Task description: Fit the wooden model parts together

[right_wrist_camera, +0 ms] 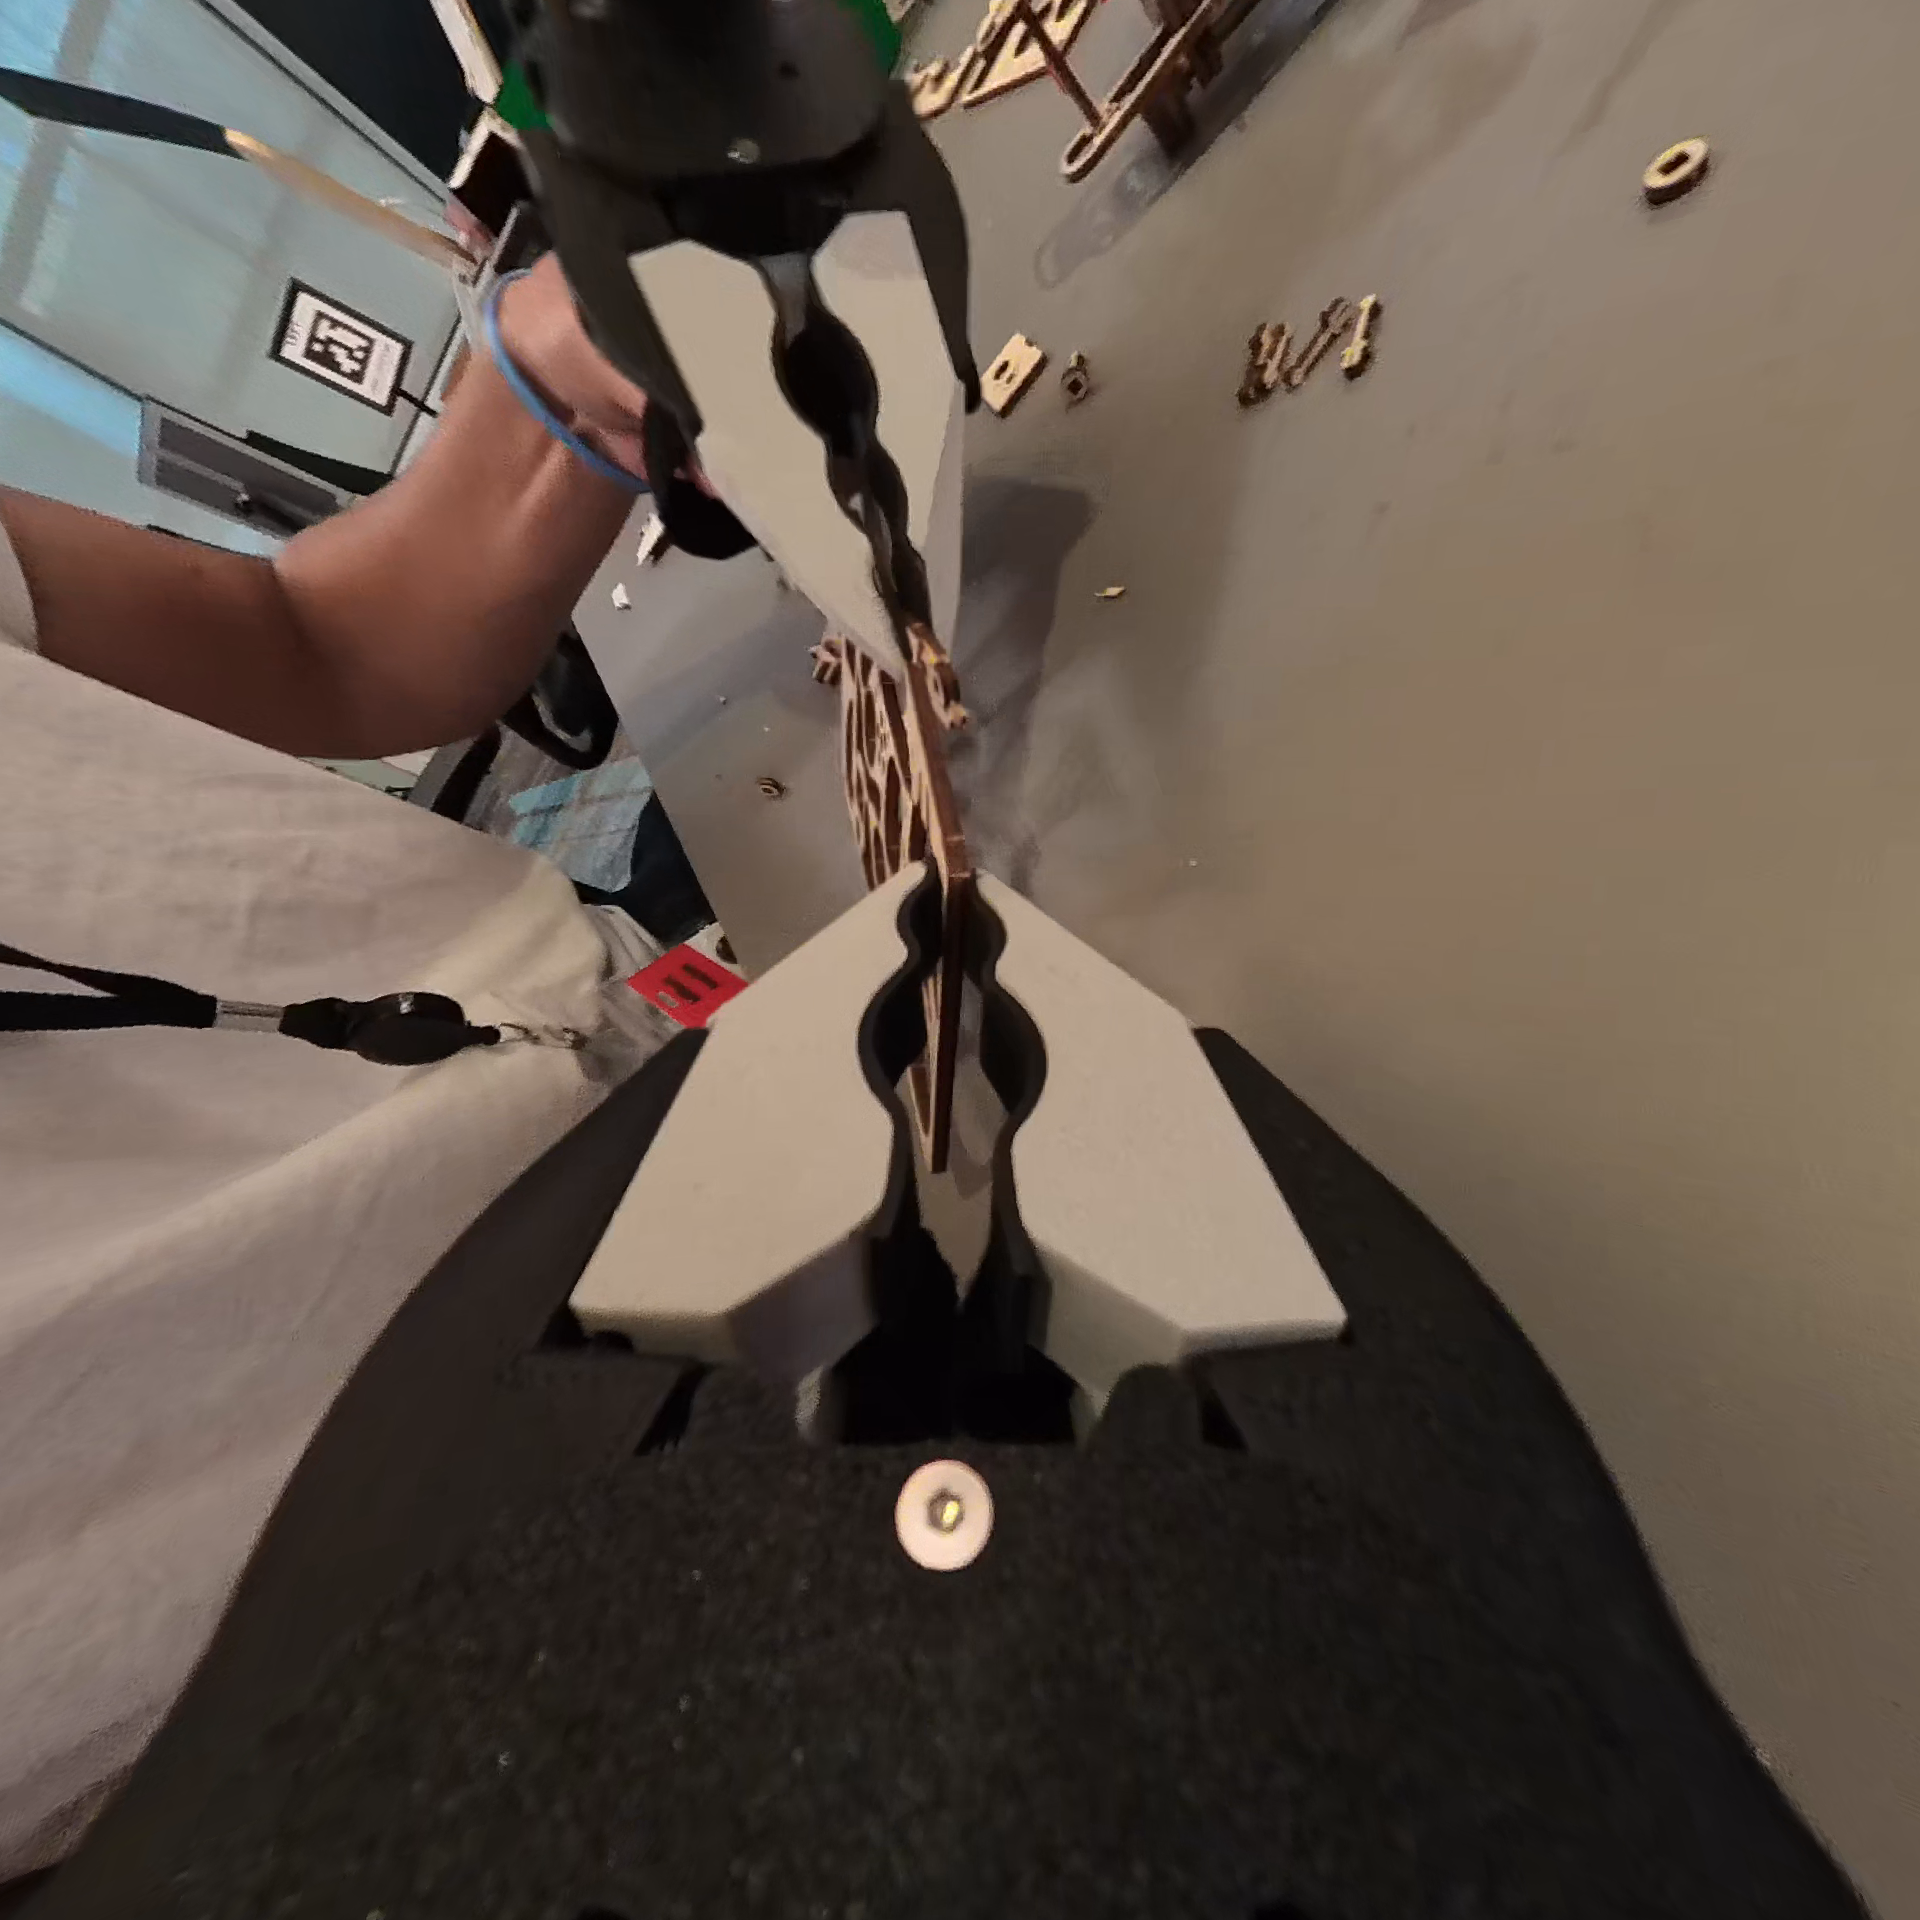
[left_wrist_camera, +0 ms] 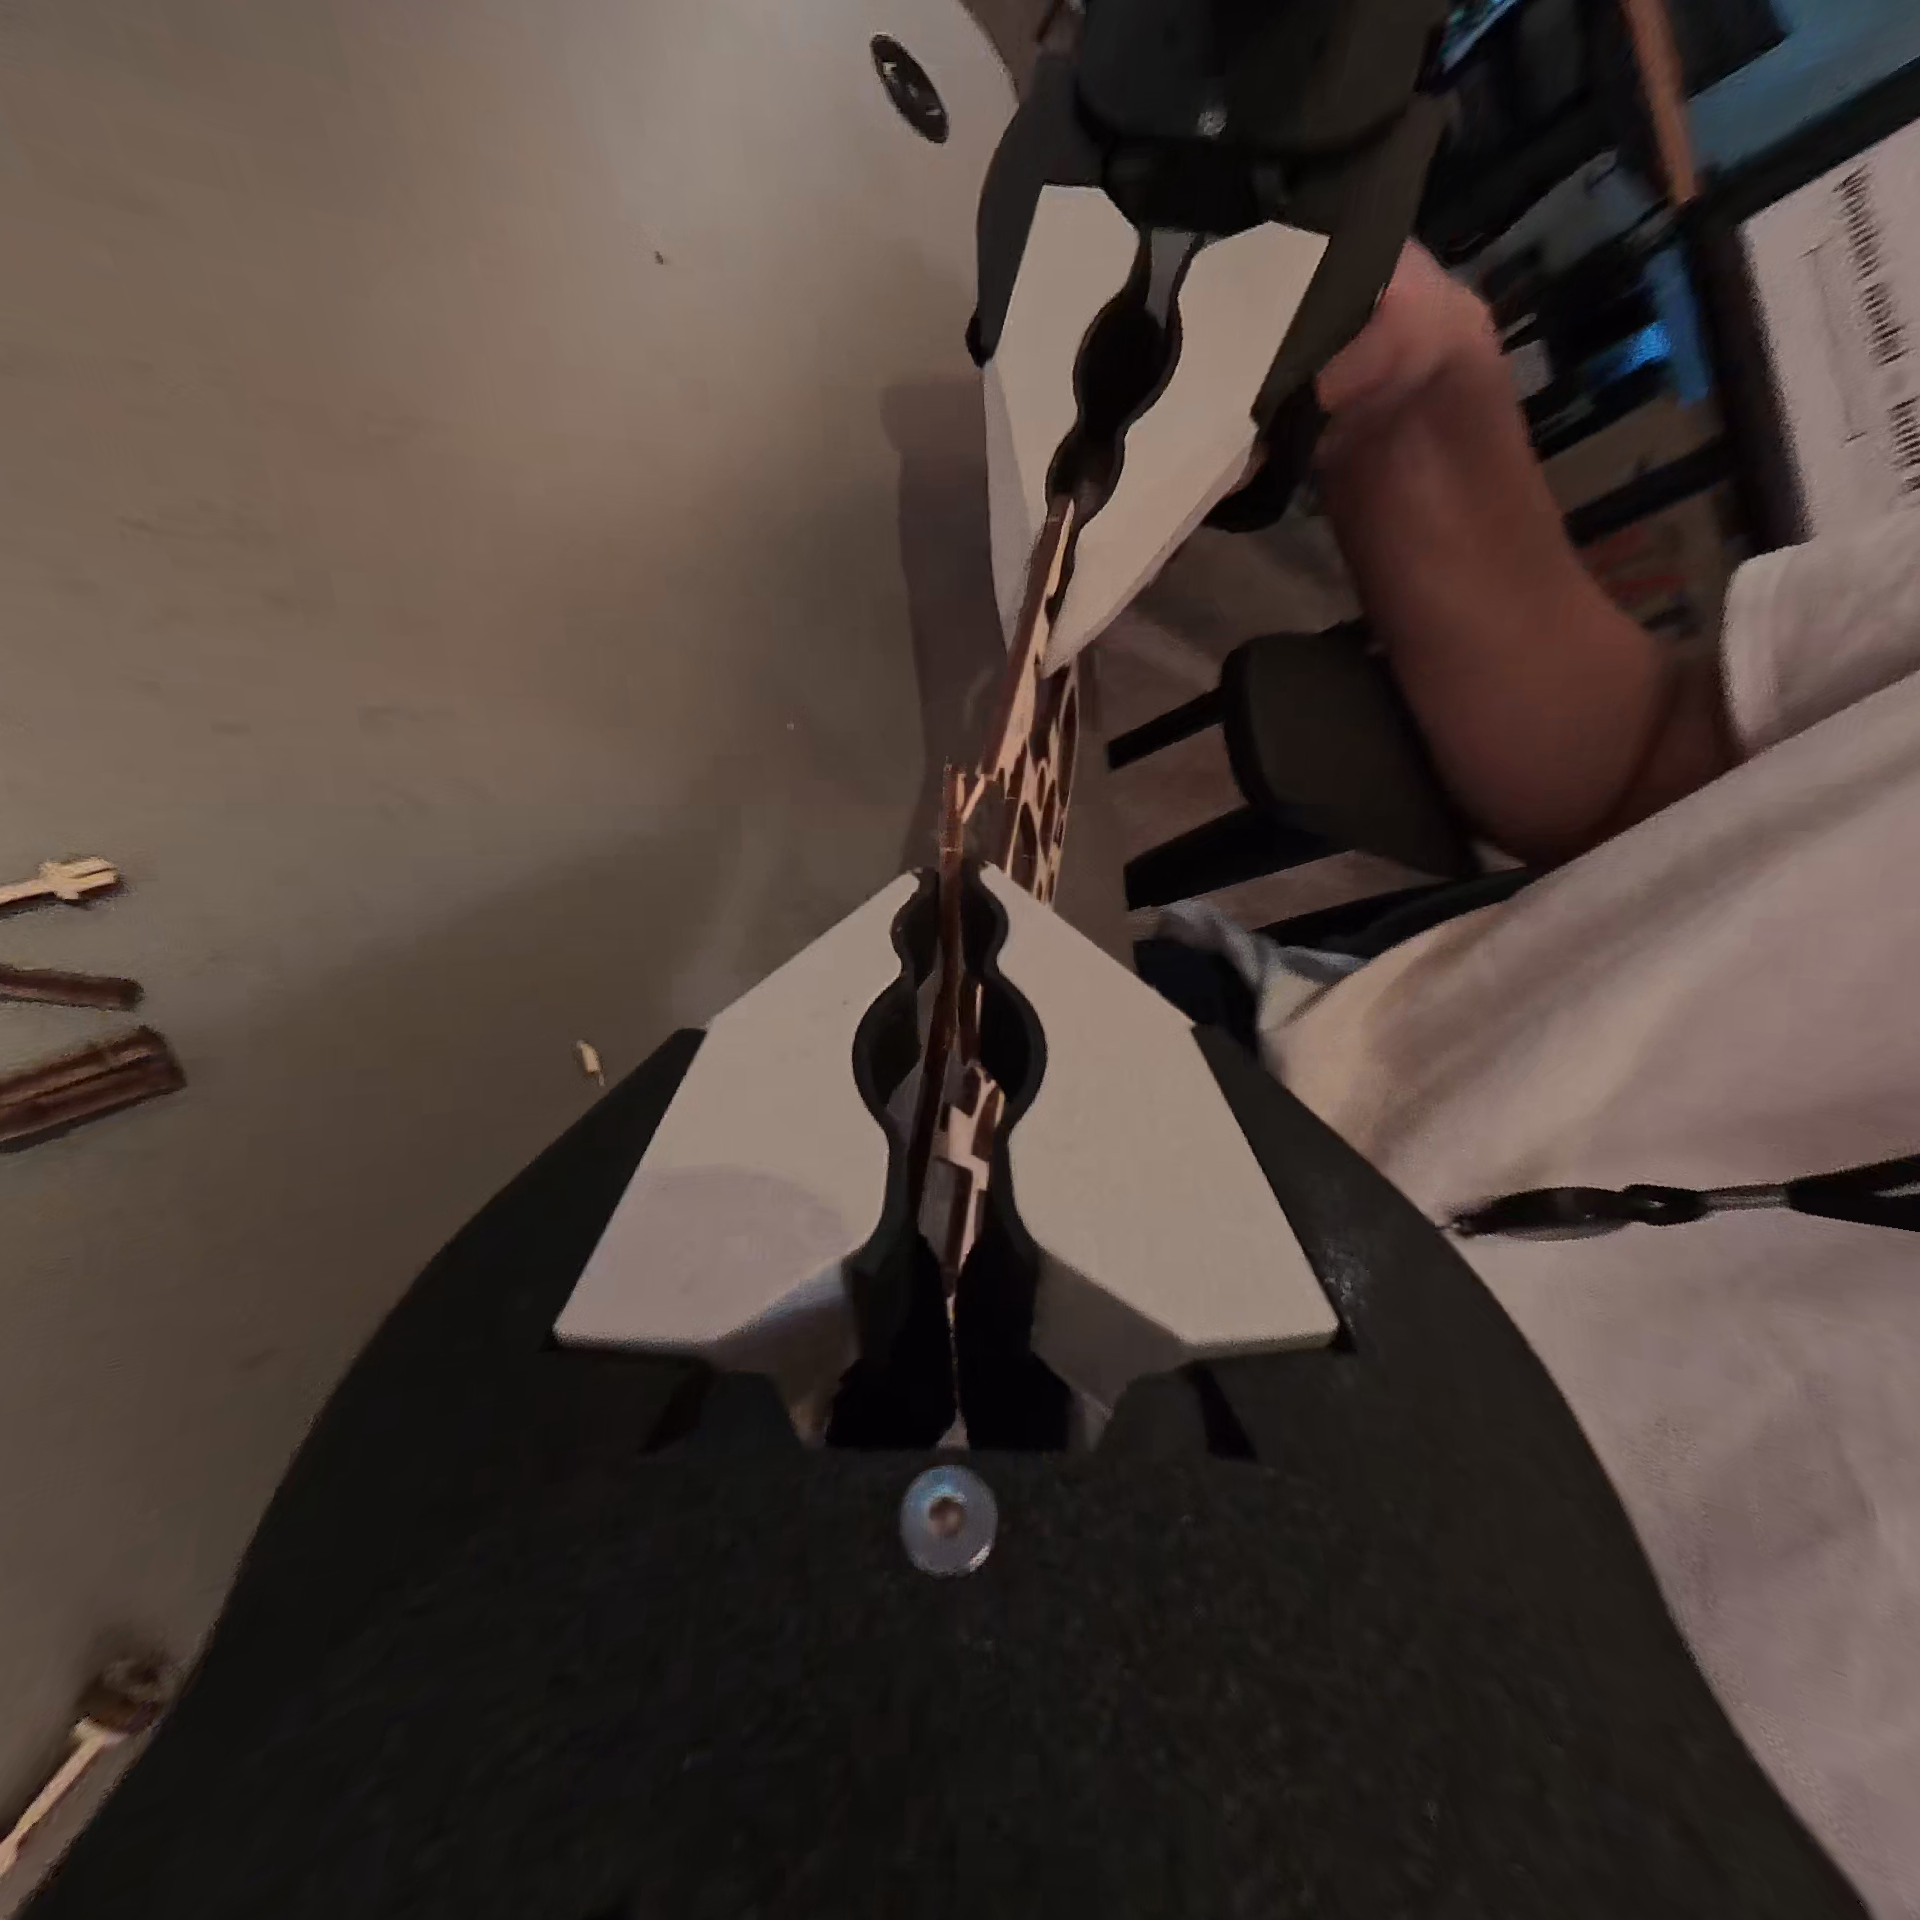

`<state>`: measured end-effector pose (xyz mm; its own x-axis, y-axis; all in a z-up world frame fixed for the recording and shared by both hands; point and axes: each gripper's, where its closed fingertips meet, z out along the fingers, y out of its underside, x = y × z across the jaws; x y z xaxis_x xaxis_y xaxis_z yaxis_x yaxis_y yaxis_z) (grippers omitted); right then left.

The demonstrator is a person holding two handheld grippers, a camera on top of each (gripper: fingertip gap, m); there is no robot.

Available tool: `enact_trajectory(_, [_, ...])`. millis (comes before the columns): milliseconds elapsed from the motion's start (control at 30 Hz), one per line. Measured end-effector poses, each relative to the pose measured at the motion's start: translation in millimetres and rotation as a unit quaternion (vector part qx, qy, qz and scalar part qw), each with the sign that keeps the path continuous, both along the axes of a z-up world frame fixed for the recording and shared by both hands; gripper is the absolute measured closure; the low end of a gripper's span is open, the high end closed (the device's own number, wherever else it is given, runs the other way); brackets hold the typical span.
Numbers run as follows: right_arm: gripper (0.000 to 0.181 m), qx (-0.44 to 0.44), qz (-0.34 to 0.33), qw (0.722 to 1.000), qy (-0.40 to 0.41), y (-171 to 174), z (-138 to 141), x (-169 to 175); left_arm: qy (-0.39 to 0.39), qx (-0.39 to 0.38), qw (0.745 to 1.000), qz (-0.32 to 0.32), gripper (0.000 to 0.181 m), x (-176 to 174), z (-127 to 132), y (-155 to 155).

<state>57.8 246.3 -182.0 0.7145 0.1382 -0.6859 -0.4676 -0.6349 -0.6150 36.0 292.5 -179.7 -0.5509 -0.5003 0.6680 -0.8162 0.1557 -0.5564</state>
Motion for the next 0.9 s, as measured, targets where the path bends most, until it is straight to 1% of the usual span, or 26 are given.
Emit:
enact_trajectory(67, [0.180, -0.003, -0.006, 1.000, 0.009, 1.4, -1.1, 0.4, -0.013, 0.012, 1.000, 0.014, 0.181, 2.4, 2.2, 3.1])
enact_trajectory(133, [0.180, 0.014, -0.023, 0.999, 0.019, 5.9, 3.1, 3.2, -0.026, -0.007, 0.998, 0.060, 0.181, 11.4, 12.5, 10.2])
enact_trajectory(233, [0.180, 0.029, -0.038, 0.999, 0.017, 12.0, 8.3, 6.1, -0.040, -0.014, 0.993, 0.110, 0.181, 16.0, 18.6, 17.5])
enact_trajectory(300, [0.180, 0.033, -0.034, 0.999, 0.020, 13.1, 9.9, 2.9, -0.040, -0.038, 0.987, 0.151, 0.181, 17.6, 23.9, 21.7])
enact_trajectory(367, [0.180, 0.028, -0.018, 0.999, 0.017, 13.5, 7.5, -6.8, -0.035, -0.080, 0.974, 0.210, 0.181, 22.9, 32.8, 34.3])
enact_trajectory(433, [0.181, 0.030, -0.011, 0.999, 0.009, 18.3, 10.1, -13.8, -0.044, -0.100, 0.962, 0.249, 0.181, 25.8, 40.1, 45.6])
enact_trajectory(533, [0.180, 0.032, -0.010, 0.999, 0.009, 21.0, 13.9, -17.1, -0.043, -0.157, 0.938, 0.306, 0.181, 28.7, 55.7, 61.4])
enact_trajectory(600, [0.181, 0.039, -0.015, 0.999, 0.012, 20.5, 18.5, -16.3, -0.041, -0.192, 0.925, 0.326, 0.181, 27.9, 62.5, 67.8])
enact_trajectory(700, [0.181, 0.007, -0.002, 1.000, -0.019, 12.8, 5.3, -18.1, -0.043, -0.267, 0.884, 0.381, 0.181, 26.3, 80.2, 97.5])
enact_trajectory(733, [0.181, 0.006, -0.010, 1.000, -0.015, 14.6, 5.3, -16.8, -0.054, -0.269, 0.877, 0.395, 0.181, 22.8, 84.6, 109.9])
enact_trajectory(800, [0.181, 0.022, -0.011, 1.000, 0.004, 20.1, 12.4, -18.2, -0.094, -0.248, 0.875, 0.405, 0.181, 7.2, 98.2, 129.5])
enact_trajectory(900, [0.181, 0.045, -0.005, 0.999, 0.015, 29.3, 23.5, -22.5, -0.142, -0.176, 0.883, 0.410, 0.181, -37.4, 118.1, 162.4])
